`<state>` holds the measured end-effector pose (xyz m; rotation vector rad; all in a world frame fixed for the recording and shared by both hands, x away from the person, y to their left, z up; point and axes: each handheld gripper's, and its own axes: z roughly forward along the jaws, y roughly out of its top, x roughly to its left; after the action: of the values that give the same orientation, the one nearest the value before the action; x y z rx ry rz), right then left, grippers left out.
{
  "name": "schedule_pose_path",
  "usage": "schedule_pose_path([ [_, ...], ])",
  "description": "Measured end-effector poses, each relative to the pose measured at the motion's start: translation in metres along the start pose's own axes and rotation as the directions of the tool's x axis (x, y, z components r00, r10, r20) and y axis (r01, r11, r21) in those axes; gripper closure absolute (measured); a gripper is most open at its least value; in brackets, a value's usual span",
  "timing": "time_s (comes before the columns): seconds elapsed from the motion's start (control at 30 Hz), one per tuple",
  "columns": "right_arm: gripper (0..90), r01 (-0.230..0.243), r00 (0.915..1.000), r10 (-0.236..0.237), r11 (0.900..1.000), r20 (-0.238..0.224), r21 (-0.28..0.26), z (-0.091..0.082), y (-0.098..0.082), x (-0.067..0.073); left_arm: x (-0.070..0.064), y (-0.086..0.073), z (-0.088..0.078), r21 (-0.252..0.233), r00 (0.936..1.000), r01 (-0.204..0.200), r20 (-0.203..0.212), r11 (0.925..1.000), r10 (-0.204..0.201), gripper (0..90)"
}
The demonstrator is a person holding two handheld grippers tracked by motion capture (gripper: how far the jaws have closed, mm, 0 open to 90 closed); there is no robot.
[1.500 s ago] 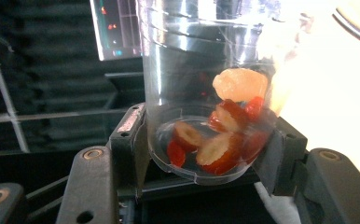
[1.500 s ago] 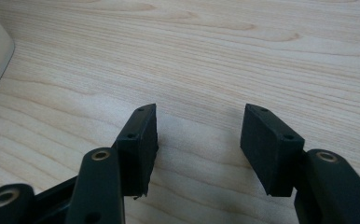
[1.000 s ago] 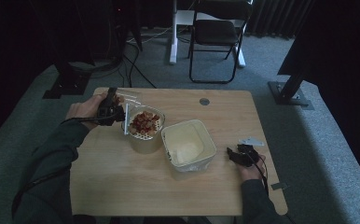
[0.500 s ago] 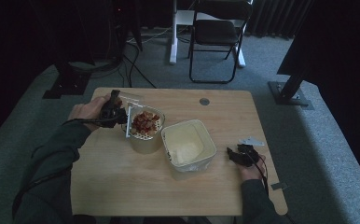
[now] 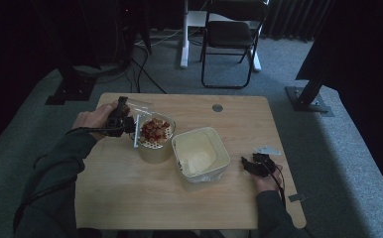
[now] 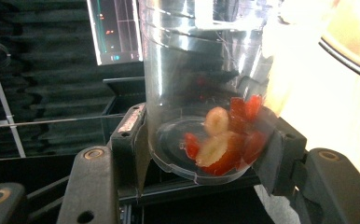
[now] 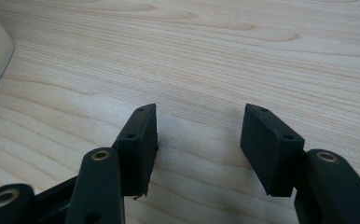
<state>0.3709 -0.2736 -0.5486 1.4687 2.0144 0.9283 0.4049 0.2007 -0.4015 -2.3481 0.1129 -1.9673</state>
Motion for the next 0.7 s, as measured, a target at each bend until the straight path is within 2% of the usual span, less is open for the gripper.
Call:
schedule_pose_path([
  [0.1, 45.6, 0.000, 1.0000, 0.000, 1.000, 0.000, 0.000, 0.0000, 0.0000, 0.0000, 0.0021, 0.0004, 0.0007, -0.001, 0.9999, 0.015, 0.000, 0.9999, -0.015, 44.2],
  [0.27, 45.6, 0.000, 1.0000, 0.000, 1.000, -0.001, 0.000, 0.0000, 0.0000, -0.0001, 0.0013, 0.0004, 0.0003, -0.004, 1.0000, -0.002, -0.009, 1.0000, 0.002, 44.0],
  [0.43, 45.5, -0.001, 1.0000, 0.001, 1.000, -0.001, 0.000, 0.0000, 0.0000, 0.0000, 0.0033, -0.0036, -0.0019, -0.005, 0.9991, 0.037, -0.020, 0.9993, -0.037, 43.9],
  [0.5, 45.5, -0.002, 1.0000, 0.002, 1.000, -0.001, -0.001, 0.0000, 0.0000, 0.0000, 0.0012, -0.0047, -0.0024, -0.003, 0.9995, 0.024, -0.023, 0.9997, -0.024, 43.8],
  [0.57, 45.5, 0.000, 1.0000, 0.000, 1.000, 0.000, 0.001, 0.0000, 0.0000, 0.0002, 0.0004, -0.0058, -0.0021, -0.002, 0.9994, 0.028, -0.020, 0.9996, -0.028, 43.8],
  [0.63, 45.5, 0.000, 1.0000, 0.000, 1.000, 0.000, 0.001, 0.0000, 0.0000, 0.0001, 0.0017, -0.0070, -0.0016, -0.007, 0.9979, 0.065, -0.008, 0.9979, -0.065, 43.7],
  [0.67, 45.5, -0.001, 1.0000, 0.001, 1.000, 0.000, 0.000, 0.0000, 0.0000, 0.0002, 0.0035, -0.0077, -0.0015, -0.013, 0.9941, 0.109, 0.007, 0.9940, -0.109, 43.6],
  [0.7, 45.6, 0.000, 1.0000, 0.000, 1.000, 0.001, 0.001, 0.0000, 0.0000, 0.0001, 0.0056, -0.0086, -0.0014, -0.016, 0.9867, 0.161, 0.025, 0.9868, -0.161, 43.6],
])
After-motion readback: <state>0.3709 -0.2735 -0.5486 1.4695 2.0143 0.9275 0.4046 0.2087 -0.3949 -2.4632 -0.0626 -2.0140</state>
